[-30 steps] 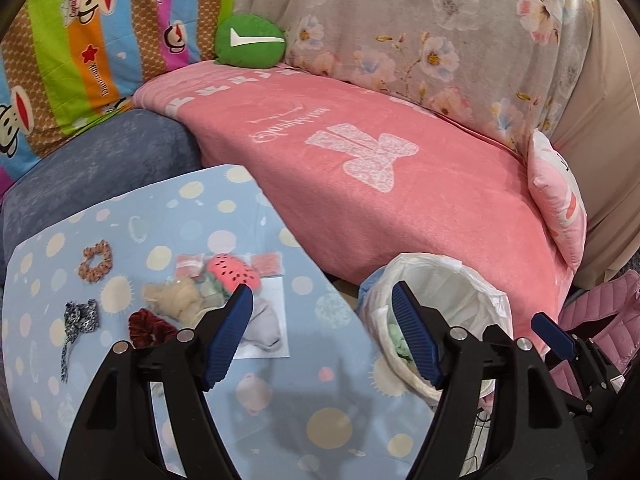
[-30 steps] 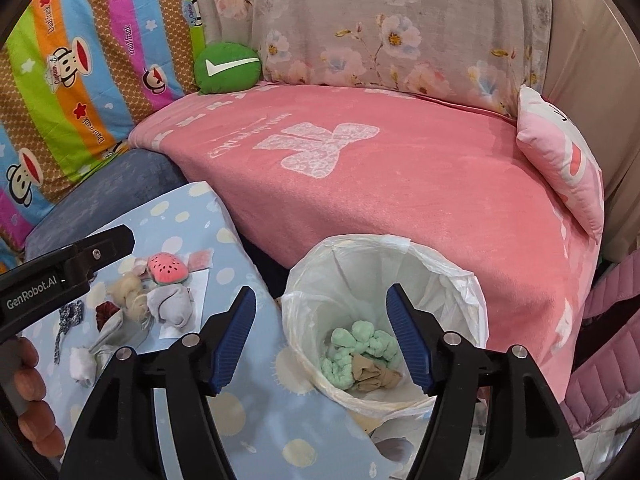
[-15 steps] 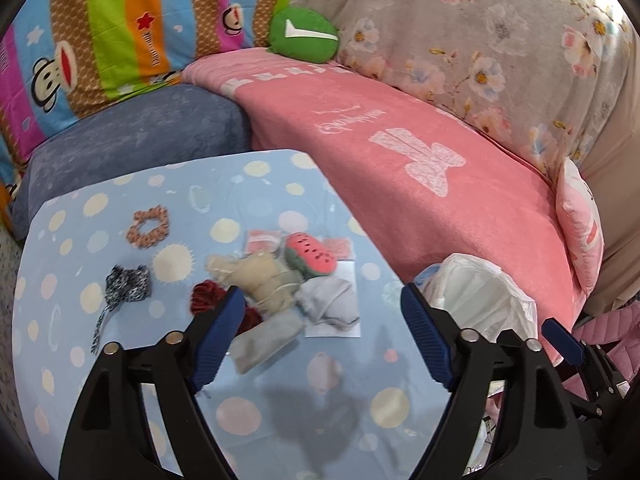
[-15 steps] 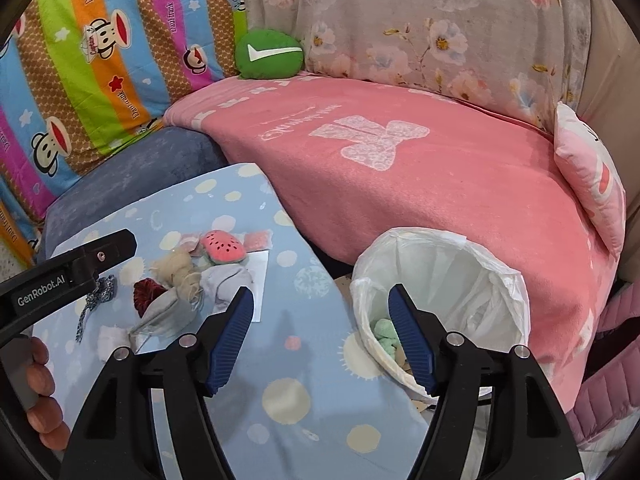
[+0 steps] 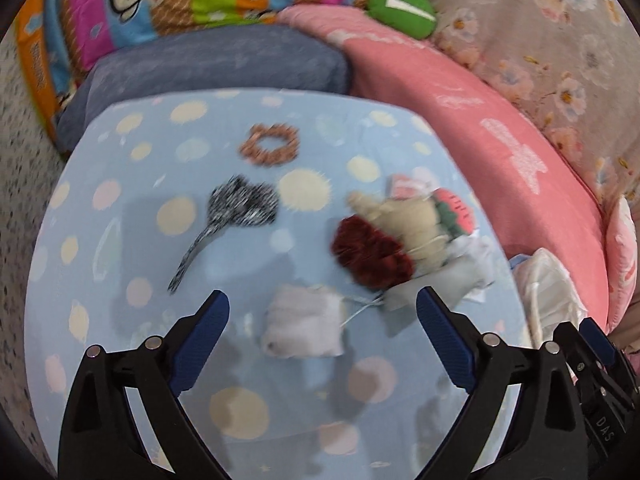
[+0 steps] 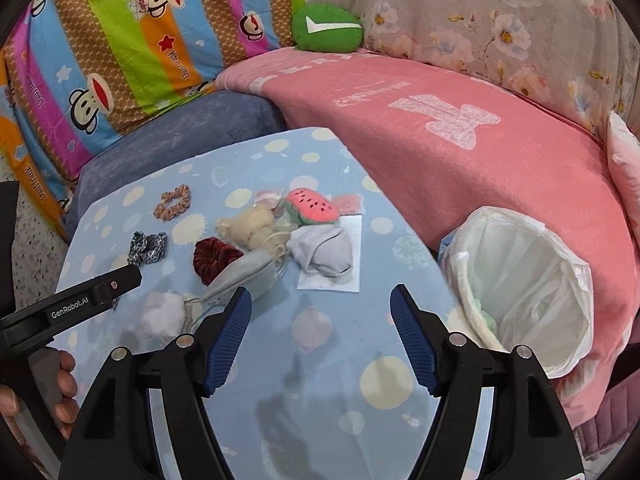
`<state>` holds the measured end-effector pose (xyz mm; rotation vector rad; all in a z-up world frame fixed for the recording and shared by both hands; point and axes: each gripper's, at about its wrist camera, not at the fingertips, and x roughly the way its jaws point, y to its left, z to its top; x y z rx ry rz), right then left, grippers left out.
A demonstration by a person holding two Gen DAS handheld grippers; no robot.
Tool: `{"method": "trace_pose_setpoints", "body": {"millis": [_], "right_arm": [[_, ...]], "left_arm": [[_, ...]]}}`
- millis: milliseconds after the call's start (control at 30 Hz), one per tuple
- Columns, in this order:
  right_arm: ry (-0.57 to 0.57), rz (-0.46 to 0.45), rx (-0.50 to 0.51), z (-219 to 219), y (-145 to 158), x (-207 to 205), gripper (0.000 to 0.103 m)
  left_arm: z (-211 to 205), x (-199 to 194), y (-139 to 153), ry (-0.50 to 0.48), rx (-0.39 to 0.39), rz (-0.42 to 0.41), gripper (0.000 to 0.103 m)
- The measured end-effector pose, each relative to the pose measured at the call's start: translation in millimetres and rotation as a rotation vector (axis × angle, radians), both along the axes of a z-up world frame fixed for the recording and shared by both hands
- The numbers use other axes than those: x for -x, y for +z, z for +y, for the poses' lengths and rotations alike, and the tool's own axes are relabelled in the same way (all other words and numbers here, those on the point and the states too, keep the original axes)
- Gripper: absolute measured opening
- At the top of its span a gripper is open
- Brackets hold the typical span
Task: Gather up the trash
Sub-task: 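Return both tools to the table and approach the white sock and grey pouch, then grasp the white sock with the left tool while the right tool grasps the grey pouch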
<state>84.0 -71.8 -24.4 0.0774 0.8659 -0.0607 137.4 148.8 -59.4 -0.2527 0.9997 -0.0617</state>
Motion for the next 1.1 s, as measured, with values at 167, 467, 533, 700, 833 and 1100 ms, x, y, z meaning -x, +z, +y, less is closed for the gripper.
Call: {"method": "trace_pose_setpoints", "body": {"millis": [167,467,533,700,833,1100], "right_arm": [[0.042,0.059,-0.018,24.1,-27.8,-5.2,0.068],[0.034,0.079,-0.06,32.4,-34.8,-29.2,0.069],[0.031,0.087,-0.081,31.2,-37.0,-38.4,0.069],[0.027,0.126,-0.126,33.8,-50.4,-61.0,0.056],[0.037,0.155,-0.17,38.4,-63.6,-73.3,0.033],[0.051,0.109,-0.198,33.9,-46.7,-68.9,0.004]], "left_arm": [[16.3,1.6,-29.1,0.013,0.023,0.067,0.09],[7.8,-14.2,-67.6,-0.048,0.097,0.182,0.064],[8.1,-16.4,-74.9,-0.048,0.126,0.207,0.059],[5.8,-17.0,-76.3,-0.07,0.14,0.205,0.037],[6.2,-15.6,-69.3,-0.088,0.139,0.19,0.031],[8.1,-9.4,-36.0,-0.085,0.087,0.121,0.031]]}}
